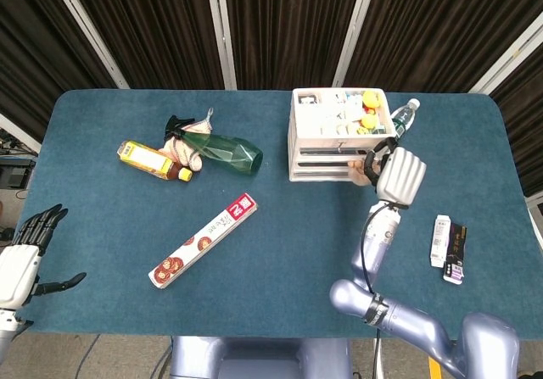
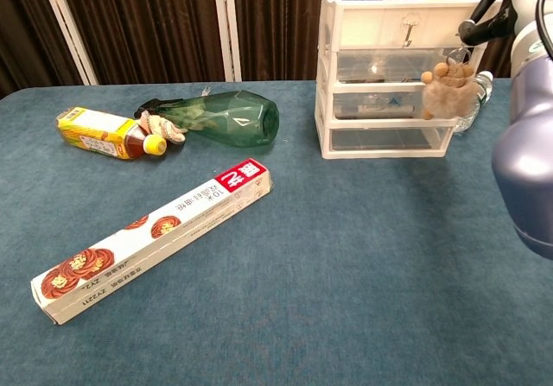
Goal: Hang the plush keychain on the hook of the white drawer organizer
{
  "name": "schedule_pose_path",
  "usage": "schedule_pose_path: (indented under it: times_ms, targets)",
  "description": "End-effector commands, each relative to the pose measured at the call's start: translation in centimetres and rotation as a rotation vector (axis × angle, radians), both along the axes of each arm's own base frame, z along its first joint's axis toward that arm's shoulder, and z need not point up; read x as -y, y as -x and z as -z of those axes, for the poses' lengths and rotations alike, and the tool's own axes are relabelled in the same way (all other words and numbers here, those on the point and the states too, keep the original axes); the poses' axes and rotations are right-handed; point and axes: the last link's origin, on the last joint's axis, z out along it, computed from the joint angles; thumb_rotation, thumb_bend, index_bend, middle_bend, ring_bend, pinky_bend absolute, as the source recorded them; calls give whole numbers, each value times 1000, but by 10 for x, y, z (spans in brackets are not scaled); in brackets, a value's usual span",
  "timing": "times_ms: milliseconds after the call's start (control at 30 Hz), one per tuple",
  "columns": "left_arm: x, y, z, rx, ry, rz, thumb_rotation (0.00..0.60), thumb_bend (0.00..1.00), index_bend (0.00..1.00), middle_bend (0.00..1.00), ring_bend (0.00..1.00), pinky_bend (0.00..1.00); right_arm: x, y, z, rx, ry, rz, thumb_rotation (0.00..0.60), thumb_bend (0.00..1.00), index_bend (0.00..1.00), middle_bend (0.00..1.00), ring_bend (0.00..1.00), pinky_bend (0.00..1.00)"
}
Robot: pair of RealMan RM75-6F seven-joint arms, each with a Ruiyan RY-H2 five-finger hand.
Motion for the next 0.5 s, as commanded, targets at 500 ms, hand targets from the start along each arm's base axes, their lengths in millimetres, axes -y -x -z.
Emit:
schedule_pose_path:
  times_ms: [500]
  targets:
    - [0, 0, -1, -1, -5, -3, 600, 95, 22, 0, 0, 0, 0, -20, 14, 34, -19, -43, 600, 395, 798, 1000, 1000, 842]
